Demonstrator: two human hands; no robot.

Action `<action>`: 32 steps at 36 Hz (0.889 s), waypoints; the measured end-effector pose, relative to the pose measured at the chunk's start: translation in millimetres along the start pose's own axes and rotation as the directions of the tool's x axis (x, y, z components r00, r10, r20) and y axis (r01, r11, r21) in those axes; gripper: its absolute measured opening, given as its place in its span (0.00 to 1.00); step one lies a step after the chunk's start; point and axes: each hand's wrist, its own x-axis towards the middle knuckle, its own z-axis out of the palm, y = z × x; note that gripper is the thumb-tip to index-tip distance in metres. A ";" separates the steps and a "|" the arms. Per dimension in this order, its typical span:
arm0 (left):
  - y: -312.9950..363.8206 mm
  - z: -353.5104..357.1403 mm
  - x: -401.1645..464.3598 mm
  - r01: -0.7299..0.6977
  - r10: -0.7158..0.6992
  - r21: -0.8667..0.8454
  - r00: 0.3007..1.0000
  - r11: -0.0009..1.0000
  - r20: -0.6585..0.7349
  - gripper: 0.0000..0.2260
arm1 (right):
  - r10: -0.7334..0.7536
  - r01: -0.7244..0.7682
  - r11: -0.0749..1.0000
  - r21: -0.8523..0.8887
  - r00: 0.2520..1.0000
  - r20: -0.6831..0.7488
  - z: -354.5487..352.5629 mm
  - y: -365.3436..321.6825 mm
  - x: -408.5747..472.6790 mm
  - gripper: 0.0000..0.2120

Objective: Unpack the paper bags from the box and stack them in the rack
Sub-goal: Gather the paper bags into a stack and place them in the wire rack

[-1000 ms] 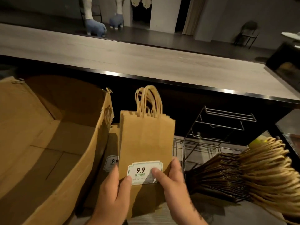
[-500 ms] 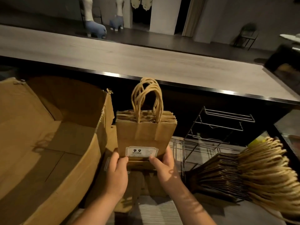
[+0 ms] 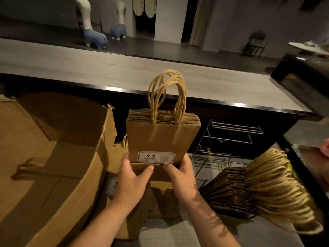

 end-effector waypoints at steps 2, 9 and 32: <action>15.1 5.1 1.2 -0.057 0.057 -0.010 0.998 0.998 -0.006 0.22 | -0.009 0.009 1.000 0.007 1.000 0.004 -4.4 -17.2 0.4 0.19; 56.3 15.3 -3.4 -0.181 0.180 -0.120 0.983 0.976 -0.024 0.25 | -0.081 0.080 0.996 -0.047 0.997 -0.009 -12.0 -70.4 -5.7 0.19; 157.6 99.6 -20.3 -0.249 0.371 -0.391 0.886 0.886 0.277 0.15 | 0.022 -0.033 0.963 -0.267 0.999 -0.043 -126.2 -207.8 -11.0 0.17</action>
